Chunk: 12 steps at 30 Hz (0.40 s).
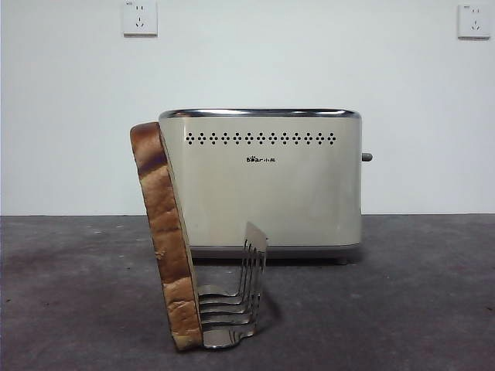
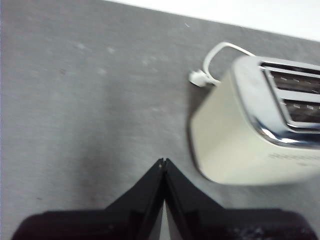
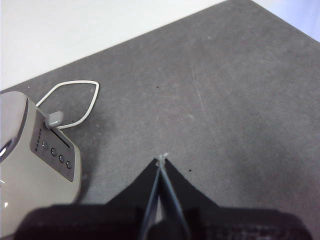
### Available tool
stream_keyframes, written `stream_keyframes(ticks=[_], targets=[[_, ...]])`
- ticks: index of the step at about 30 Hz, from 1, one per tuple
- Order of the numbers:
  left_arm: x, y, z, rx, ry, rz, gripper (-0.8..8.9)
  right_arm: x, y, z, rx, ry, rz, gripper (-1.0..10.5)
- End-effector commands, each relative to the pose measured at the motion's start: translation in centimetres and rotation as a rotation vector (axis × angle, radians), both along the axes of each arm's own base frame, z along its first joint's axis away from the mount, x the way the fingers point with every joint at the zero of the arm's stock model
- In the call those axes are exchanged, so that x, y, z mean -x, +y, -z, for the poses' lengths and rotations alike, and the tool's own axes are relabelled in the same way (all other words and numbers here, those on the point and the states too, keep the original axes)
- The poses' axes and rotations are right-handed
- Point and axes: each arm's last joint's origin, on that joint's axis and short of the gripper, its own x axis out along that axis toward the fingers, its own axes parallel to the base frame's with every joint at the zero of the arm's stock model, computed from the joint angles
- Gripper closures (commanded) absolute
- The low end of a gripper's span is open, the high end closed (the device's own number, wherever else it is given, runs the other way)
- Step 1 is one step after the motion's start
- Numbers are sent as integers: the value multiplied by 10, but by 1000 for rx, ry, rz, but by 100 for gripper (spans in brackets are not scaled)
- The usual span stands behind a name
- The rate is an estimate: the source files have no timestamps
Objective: Pick up a slice of bread from the rack,put the bread on the toaster,press the button
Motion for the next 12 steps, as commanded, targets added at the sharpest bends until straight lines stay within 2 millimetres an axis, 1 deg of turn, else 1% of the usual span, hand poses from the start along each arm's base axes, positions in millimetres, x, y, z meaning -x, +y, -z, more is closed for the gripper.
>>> stream_keyframes(ticks=[1,3,7,12], targets=[[-4,-3,-8,41,73,57,818,-5,1,-13,-14,16,-43,947],[-6,-4,-13,62,118,86,818,-8,2,-20,-17,28,-89,947],[-10,-7,-20,140,226,177,818,-17,6,-34,-3,59,-253,947],[-13,-13,-18,235,371,277,814,-32,9,-44,-38,143,-374,947]])
